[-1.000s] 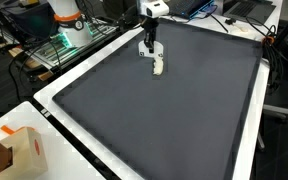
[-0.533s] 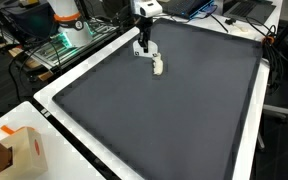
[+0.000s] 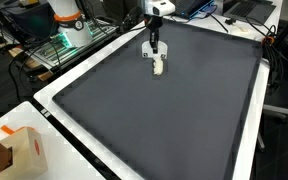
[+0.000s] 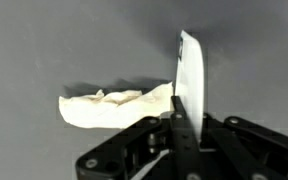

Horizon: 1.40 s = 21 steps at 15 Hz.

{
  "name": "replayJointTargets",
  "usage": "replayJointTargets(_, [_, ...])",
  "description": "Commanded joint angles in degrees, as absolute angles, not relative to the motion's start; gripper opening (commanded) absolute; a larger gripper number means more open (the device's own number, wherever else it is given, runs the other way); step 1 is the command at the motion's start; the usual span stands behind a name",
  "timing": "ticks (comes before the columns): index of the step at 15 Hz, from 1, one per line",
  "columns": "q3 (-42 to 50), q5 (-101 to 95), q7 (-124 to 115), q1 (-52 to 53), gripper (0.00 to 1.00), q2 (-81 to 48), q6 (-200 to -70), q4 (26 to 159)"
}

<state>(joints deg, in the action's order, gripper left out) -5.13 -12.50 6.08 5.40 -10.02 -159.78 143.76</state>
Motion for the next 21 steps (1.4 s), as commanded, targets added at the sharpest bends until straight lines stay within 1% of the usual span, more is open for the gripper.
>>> replayJointTargets(1, [-6.8, -9.4, 9.9, 5.1, 0.01, -20.4, -162.4, 137.0])
replayJointTargets(6, [-12.3, -0.3, 19.6, 1.7, 0.01, -24.7, -161.4, 131.2])
replayJointTargets(9, [-14.7, 3.8, 23.4, -0.5, 0.01, -24.8, -158.6, 129.3])
replayJointTargets(15, [-13.9, 3.9, 22.1, -0.1, 0.01, -22.0, -151.5, 129.3])
replayJointTargets(21, [-12.2, 1.4, 19.1, 1.7, 0.01, -16.9, -150.1, 131.9])
